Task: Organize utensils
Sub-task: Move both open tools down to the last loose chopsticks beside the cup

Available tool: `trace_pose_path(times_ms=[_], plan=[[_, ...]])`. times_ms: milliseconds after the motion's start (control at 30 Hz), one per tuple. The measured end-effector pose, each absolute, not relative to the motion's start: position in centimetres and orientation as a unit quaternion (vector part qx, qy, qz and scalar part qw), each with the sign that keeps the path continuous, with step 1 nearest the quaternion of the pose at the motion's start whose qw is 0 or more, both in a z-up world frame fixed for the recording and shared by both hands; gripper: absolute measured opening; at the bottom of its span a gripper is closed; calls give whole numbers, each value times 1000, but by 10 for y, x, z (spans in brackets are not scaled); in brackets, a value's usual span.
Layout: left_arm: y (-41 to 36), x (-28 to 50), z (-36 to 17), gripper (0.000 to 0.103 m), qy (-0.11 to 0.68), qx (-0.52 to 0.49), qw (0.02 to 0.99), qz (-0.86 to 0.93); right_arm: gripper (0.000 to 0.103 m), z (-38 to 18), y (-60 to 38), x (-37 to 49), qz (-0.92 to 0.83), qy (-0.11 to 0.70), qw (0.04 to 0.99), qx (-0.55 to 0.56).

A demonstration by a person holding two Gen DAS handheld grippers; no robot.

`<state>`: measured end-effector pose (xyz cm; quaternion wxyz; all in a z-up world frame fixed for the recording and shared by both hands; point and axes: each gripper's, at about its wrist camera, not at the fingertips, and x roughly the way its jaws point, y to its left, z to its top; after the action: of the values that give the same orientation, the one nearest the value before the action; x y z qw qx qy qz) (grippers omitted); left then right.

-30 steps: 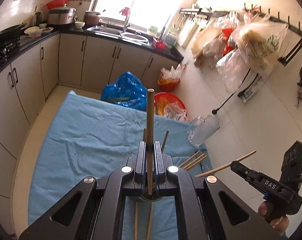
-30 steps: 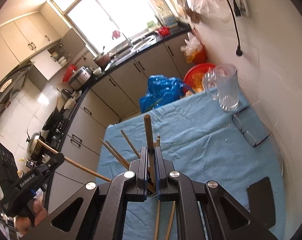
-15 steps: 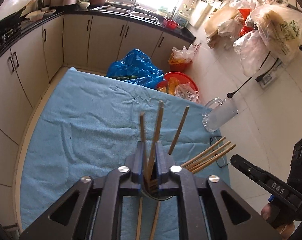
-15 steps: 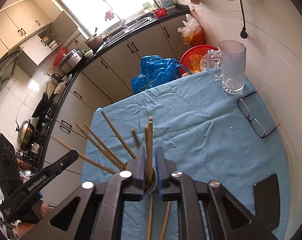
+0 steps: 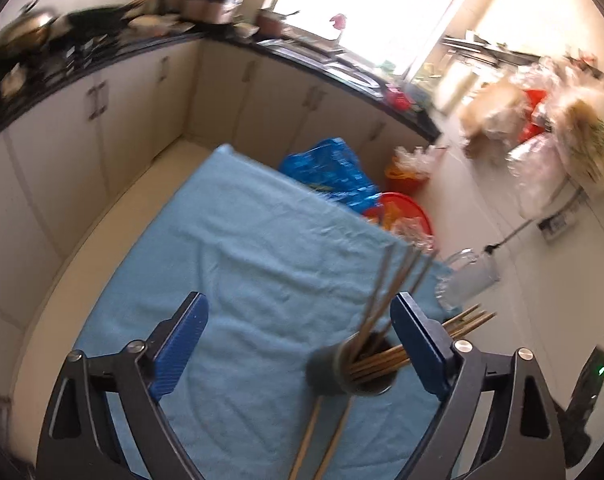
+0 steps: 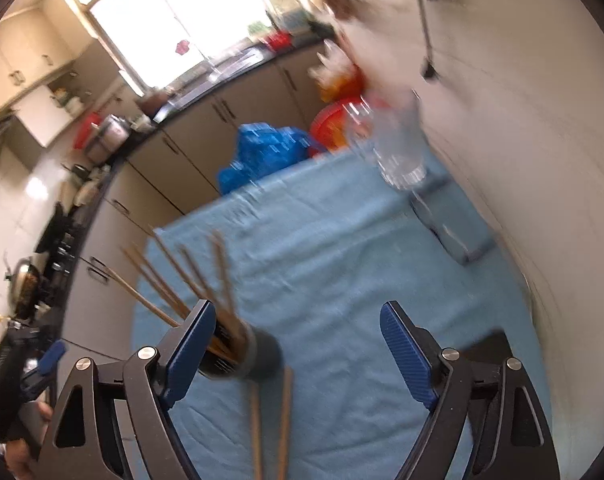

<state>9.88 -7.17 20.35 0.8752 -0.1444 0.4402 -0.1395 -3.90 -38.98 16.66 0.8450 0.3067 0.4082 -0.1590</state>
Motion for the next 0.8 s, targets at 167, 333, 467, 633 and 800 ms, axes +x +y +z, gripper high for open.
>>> trace_pose_path(times_ms=[167, 333, 467, 633, 800], plan=[[-52, 76, 140, 94, 518, -139, 837, -111, 88, 110, -387, -58, -174, 472, 802, 322], [-45, 49, 95, 94, 567, -125, 808, -102, 85, 69, -364, -65, -156, 524, 766, 338], [-44, 34, 79, 94, 586, -100, 797, -108, 65, 49, -343, -59, -131, 557, 744, 345], [-36, 27, 73, 94, 600, -92, 786, -118, 44, 31, -321, -46, -118, 590, 722, 340], [-25, 24, 73, 94, 605, -75, 782, -130, 28, 24, -302, -29, -108, 596, 729, 319]])
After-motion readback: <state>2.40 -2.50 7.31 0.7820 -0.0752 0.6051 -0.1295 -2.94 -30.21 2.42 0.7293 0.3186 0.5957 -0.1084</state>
